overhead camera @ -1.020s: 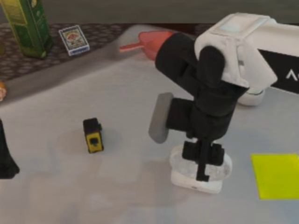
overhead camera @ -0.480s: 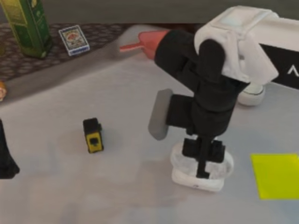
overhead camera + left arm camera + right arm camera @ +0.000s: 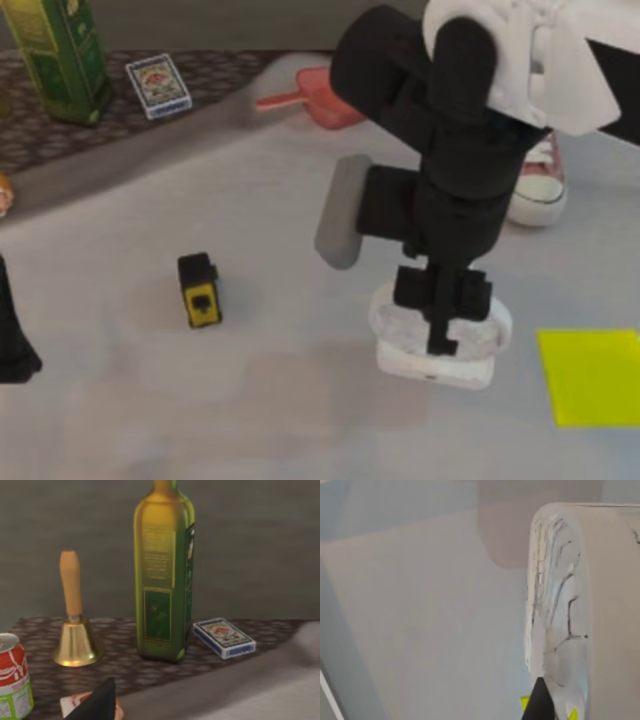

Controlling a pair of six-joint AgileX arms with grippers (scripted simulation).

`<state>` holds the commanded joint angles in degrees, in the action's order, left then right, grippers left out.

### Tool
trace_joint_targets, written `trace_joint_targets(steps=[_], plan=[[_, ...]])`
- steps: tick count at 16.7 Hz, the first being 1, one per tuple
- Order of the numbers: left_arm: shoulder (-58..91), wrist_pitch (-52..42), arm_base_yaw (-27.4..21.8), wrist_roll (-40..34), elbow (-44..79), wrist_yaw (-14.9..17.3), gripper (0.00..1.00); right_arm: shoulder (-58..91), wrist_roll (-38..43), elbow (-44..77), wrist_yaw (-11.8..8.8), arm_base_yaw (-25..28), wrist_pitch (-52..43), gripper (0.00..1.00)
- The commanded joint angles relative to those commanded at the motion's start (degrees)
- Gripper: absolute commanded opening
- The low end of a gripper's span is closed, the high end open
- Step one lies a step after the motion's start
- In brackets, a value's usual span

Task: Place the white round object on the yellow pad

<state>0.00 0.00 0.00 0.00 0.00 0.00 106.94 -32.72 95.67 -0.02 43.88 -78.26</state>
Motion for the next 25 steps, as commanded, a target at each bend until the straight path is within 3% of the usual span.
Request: trace_joint_targets(steps=[6,15,18,25], plan=[[0.0,0.0,0.0,0.0,0.0,0.0,1.0,-1.29,-3.92,-1.76,-0.47,-3.18,-0.49,0.0],[0.0,0.0,0.0,0.0,0.0,0.0,1.0,-13.44,-37.08,-14.11,-3.52,-24.37,-3.38,0.0],[0.0,0.0,0.0,0.0,0.0,0.0,1.0,-17.02,-43.95,-17.28,-4.37,-29.73,-3.62,0.0],[0.0,0.0,0.0,0.0,0.0,0.0,1.0,-17.76,-45.3,-18.09,-4.5,-30.88,-3.35,0.0]])
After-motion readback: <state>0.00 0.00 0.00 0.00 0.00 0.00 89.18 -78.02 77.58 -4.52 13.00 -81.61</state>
